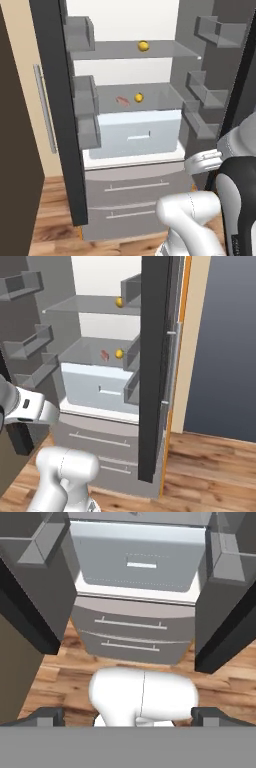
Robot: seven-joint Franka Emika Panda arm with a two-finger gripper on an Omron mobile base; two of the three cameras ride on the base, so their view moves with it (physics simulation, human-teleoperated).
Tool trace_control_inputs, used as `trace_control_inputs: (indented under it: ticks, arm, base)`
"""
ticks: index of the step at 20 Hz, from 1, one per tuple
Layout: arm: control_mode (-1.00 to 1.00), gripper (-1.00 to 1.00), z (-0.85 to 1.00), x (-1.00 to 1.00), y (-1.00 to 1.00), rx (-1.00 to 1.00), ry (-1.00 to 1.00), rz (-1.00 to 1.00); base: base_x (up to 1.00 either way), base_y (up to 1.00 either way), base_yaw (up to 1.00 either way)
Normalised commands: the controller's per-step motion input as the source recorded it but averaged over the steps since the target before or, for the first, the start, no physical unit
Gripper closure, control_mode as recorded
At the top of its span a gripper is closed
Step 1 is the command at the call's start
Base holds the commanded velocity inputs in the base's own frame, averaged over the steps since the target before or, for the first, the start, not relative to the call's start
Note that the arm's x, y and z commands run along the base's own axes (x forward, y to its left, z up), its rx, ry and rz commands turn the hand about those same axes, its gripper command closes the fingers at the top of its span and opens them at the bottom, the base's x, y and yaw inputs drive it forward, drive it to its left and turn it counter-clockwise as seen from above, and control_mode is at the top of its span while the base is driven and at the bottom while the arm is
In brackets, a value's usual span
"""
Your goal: Place one lemon and one steak in each tupperware on the nearby counter, to pack two identical lunches.
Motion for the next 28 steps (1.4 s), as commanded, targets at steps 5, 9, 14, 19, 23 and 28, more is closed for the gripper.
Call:
trace_control_inputs:
  ticks: [5,9,14,19,23,28]
  arm:
    - [1.00,-1.00,0.00,0.00,0.00,0.00,0.00,0.00]
    - [1.00,-1.00,0.00,0.00,0.00,0.00,0.00,0.00]
    - [1.00,-1.00,0.00,0.00,0.00,0.00,0.00,0.00]
    - [1.00,-1.00,0.00,0.00,0.00,0.00,0.00,0.00]
    - [1.00,-1.00,0.00,0.00,0.00,0.00,0.00,0.00]
    - [-1.00,-1.00,0.00,0.29,0.13,0.00,0.00,-0.05]
  base:
    - [0.65,0.17,-0.06]
    - [0.64,0.32,-0.09]
    - [0.54,0.37,-0.11]
    - [0.36,0.15,-0.12]
    - [0.28,0.01,-0.13]
    - [0.06,0.02,-0.02]
